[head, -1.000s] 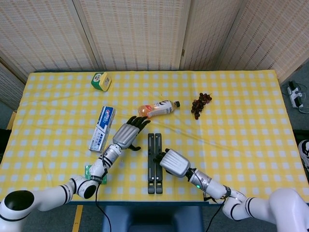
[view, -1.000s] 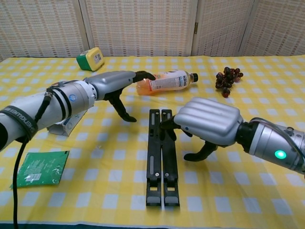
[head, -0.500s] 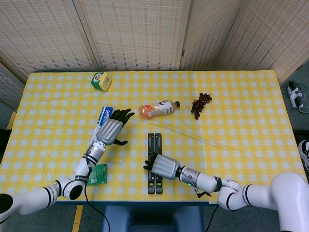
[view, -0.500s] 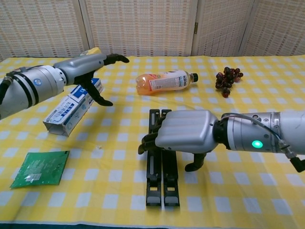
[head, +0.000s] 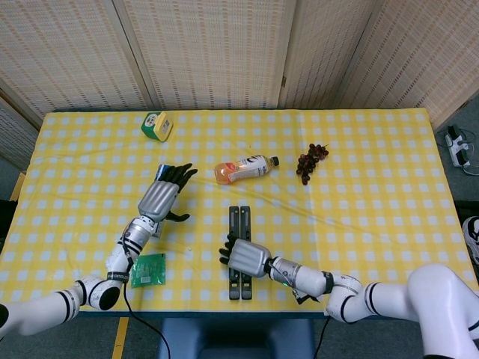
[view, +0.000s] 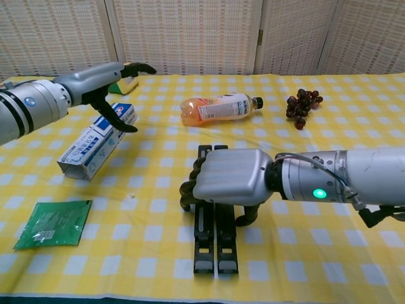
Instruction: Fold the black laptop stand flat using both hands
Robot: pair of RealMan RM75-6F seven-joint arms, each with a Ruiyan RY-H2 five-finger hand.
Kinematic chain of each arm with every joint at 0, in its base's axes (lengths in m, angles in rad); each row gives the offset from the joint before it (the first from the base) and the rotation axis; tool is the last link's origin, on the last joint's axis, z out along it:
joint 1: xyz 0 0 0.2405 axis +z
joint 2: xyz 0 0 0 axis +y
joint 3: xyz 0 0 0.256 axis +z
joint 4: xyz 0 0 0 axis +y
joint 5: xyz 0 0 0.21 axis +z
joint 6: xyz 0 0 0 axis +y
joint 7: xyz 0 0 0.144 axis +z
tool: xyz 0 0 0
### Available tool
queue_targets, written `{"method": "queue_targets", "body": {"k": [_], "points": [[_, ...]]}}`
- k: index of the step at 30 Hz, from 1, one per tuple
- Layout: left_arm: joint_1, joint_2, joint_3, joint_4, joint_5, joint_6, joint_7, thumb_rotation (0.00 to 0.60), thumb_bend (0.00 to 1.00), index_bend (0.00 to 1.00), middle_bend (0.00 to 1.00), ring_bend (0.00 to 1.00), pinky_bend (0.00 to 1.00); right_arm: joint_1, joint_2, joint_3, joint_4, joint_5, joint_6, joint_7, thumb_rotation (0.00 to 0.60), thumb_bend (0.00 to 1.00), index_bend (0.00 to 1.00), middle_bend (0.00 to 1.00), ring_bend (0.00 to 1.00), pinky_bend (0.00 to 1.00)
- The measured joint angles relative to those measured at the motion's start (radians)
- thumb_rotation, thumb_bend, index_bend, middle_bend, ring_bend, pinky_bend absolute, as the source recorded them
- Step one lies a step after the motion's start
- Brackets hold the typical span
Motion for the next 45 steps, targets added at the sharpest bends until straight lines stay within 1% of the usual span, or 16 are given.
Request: {"method": "queue_targets", "body": {"k": [3,5,8,10,11,14,15,17,20,22,26,30,33,35,39,45], "points": [[0.006,0.004,-0.001,0.002,0.005,0.012,-0.011,0.600,0.20,0.00,0.00,0.00,0.00,0.000,-0.007,-0.002,0.013,-0.009,0.022,0.008,0.600,0.26,0.55,0.40,0.28,0.16],[0.010,0.006,-0.002,0.004,0.008,0.019,-0.022,0.600,0.20,0.00,0.00,0.00,0.00,0.000,-0.010,-0.003,0.021,-0.019,0.041,0.022,0.600,0.26,0.61,0.44,0.31,0.16],[0.015,0.010,-0.004,0.005,0.014,0.027,-0.038,0.600,0.20,0.00,0.00,0.00,0.00,0.000,-0.016,-0.006,0.042,-0.041,0.076,0.052,0.600,0.26,0.64,0.46,0.32,0.16],[0.018,0.015,-0.006,0.005,0.016,0.033,-0.042,0.600,0.20,0.00,0.00,0.00,0.00,0.002,-0.017,-0.008,0.051,-0.050,0.091,0.072,0.600,0.26,0.60,0.42,0.30,0.16],[0.021,0.018,-0.006,0.004,0.016,0.035,-0.043,0.600,0.20,0.00,0.00,0.00,0.00,0.002,-0.017,-0.009,0.053,-0.052,0.094,0.079,0.600,0.26,0.52,0.37,0.27,0.15],[0.027,0.030,-0.009,-0.005,0.009,0.039,-0.042,0.600,0.20,0.00,0.00,0.00,0.00,-0.002,-0.004,-0.007,0.044,-0.039,0.095,0.074,0.600,0.26,0.21,0.17,0.17,0.09],[0.030,0.035,-0.009,-0.009,0.005,0.040,-0.039,0.600,0.20,0.00,0.00,0.00,0.00,-0.008,0.005,-0.005,0.033,-0.029,0.098,0.066,0.600,0.26,0.12,0.12,0.15,0.08],[0.040,0.044,-0.009,-0.020,-0.008,0.047,-0.023,0.600,0.22,0.00,0.00,0.00,0.00,-0.024,0.020,-0.001,0.013,-0.013,0.115,0.055,0.600,0.26,0.05,0.09,0.15,0.08],[0.061,0.063,-0.005,-0.049,-0.029,0.067,0.017,0.600,0.23,0.00,0.00,0.00,0.00,-0.066,0.052,0.007,-0.021,0.018,0.172,0.041,0.600,0.26,0.03,0.08,0.17,0.08],[0.078,0.081,-0.001,-0.072,-0.040,0.087,0.051,0.600,0.23,0.00,0.00,0.00,0.00,-0.108,0.082,0.012,-0.052,0.045,0.227,0.031,0.600,0.26,0.03,0.08,0.16,0.08],[0.138,0.130,0.019,-0.119,-0.059,0.163,0.126,0.600,0.24,0.00,0.00,0.00,0.00,-0.203,0.153,0.017,-0.130,0.098,0.346,0.004,0.600,0.26,0.03,0.09,0.15,0.08],[0.212,0.186,0.042,-0.160,-0.070,0.224,0.133,0.600,0.24,0.02,0.00,0.00,0.00,-0.314,0.240,0.016,-0.215,0.156,0.478,-0.032,0.600,0.26,0.03,0.10,0.16,0.08],[0.267,0.228,0.063,-0.187,-0.069,0.269,0.123,0.600,0.24,0.04,0.00,0.00,0.00,-0.393,0.295,0.013,-0.265,0.193,0.563,-0.037,0.600,0.26,0.03,0.11,0.16,0.08],[0.306,0.256,0.078,-0.207,-0.065,0.303,0.118,0.600,0.24,0.05,0.00,0.00,0.00,-0.437,0.324,0.010,-0.285,0.210,0.608,-0.023,0.600,0.26,0.03,0.11,0.16,0.08],[0.374,0.300,0.108,-0.242,-0.041,0.372,0.107,0.600,0.24,0.06,0.00,0.00,0.00,-0.519,0.371,0.000,-0.305,0.239,0.684,0.043,0.600,0.26,0.03,0.11,0.16,0.08],[0.485,0.343,0.155,-0.293,0.012,0.489,0.086,0.600,0.24,0.06,0.00,0.00,0.00,-0.628,0.410,-0.020,-0.293,0.245,0.775,0.160,0.600,0.26,0.03,0.11,0.17,0.08]]}}
